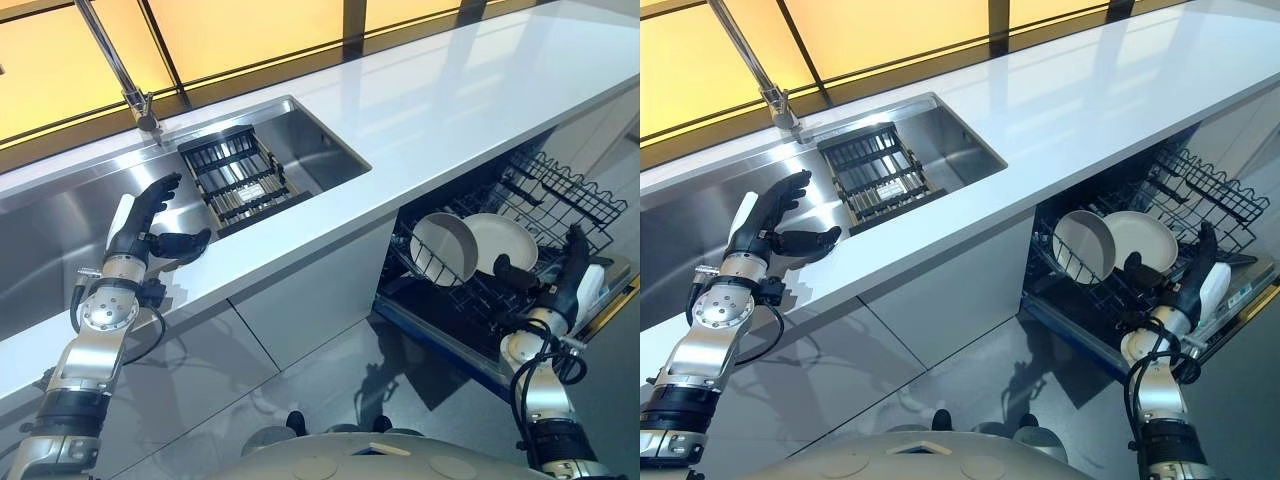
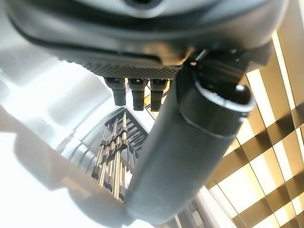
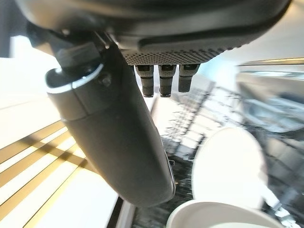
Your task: Pick up plates and place into dishwasher.
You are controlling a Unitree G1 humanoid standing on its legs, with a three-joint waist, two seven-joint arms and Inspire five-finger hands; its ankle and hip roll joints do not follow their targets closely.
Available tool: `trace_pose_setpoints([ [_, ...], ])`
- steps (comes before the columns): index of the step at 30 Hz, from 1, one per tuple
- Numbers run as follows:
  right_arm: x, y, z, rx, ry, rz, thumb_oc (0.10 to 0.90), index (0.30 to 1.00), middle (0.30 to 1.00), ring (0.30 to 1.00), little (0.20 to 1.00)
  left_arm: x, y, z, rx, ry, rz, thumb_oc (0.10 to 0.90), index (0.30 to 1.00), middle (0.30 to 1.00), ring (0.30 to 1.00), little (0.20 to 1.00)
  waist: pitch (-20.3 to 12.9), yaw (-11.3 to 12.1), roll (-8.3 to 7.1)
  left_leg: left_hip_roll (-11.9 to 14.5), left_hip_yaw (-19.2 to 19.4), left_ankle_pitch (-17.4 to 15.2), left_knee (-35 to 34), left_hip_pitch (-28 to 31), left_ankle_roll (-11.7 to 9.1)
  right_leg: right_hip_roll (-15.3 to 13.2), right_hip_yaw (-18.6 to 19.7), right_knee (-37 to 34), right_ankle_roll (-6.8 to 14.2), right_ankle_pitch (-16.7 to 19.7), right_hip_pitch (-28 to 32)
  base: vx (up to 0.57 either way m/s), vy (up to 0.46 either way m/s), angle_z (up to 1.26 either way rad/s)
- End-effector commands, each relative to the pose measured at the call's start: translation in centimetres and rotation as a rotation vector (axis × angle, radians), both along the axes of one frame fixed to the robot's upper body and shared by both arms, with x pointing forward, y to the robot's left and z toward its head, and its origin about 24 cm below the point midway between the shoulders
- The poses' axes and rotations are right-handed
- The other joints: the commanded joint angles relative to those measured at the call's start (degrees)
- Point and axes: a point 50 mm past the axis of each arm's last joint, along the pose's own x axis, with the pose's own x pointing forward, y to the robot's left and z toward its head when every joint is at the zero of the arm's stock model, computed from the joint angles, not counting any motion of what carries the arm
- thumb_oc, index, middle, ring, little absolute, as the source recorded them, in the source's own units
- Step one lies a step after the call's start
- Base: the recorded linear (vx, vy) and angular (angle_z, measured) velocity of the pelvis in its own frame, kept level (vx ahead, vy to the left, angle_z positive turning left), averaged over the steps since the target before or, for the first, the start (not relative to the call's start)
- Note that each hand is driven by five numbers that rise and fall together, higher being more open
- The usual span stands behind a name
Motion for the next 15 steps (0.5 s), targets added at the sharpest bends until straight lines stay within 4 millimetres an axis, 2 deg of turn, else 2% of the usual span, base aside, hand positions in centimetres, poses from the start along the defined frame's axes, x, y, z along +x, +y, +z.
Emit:
trace_pose_setpoints([
  [1, 1.0, -0.5, 2.3, 0.09, -0.252, -0.044, 0.8, 0.9, 0.9, 0.9, 0.9, 0.9, 1.1, 3.7, 0.071, -0.172, -0.007, 0.8, 0.9, 0.9, 0.9, 0.9, -2.6, -0.7, -0.26, -3.5, 4.4, -7.8, 0.4, 0.5, 2.2, 2.0, -0.4, 1.3, 2.2, -4.8, -1.0, 0.0, -0.027, -0.09],
  [7, 0.1, 0.2, -1.4, 0.407, -0.291, -0.134, 0.8, 0.9, 0.9, 0.9, 0.9, 1.4, 0.9, 4.0, 0.074, -0.167, -0.012, 0.8, 0.9, 0.9, 0.9, 0.9, -2.3, -0.2, 0.37, -3.6, 3.9, -7.7, 0.4, 0.3, 2.1, 1.9, -0.9, 1.5, 2.0, -4.9, -1.1, 0.0, -0.019, -0.03],
  [9, -0.4, 0.6, -3.4, 0.561, -0.293, -0.179, 0.8, 0.9, 0.9, 0.9, 0.9, 1.8, 0.6, 4.3, 0.076, -0.163, -0.025, 0.8, 0.9, 0.9, 0.9, 0.9, -2.4, 0.4, 0.66, -3.6, 3.4, -7.5, 0.4, 0.1, 2.0, 1.8, -1.4, 1.5, 1.9, -4.9, -1.0, 0.01, -0.016, 0.02],
  [13, -0.8, 0.9, -5.3, 0.679, -0.295, -0.246, 0.8, 0.9, 0.9, 0.9, 0.9, 2.4, -0.3, 4.5, 0.079, -0.157, -0.054, 0.8, 0.9, 0.9, 0.9, 0.9, -2.5, 1.4, 1.15, -3.7, 2.5, -7.3, 0.5, -0.3, 1.8, 1.5, -2.5, 1.7, 1.7, -5.1, -1.0, 0.01, -0.025, 0.09],
  [15, -0.4, 1.3, -5.6, 0.704, -0.307, -0.207, 0.8, 0.9, 0.9, 0.9, 0.9, 2.6, -0.7, 4.7, 0.079, -0.153, -0.069, 0.8, 0.9, 0.9, 0.9, 0.9, -2.5, 2.1, 1.43, -3.7, 1.9, -7.1, 0.6, -0.4, 1.7, 1.3, -3.1, 1.9, 1.6, -5.2, -0.9, 0.03, -0.021, 0.17],
])
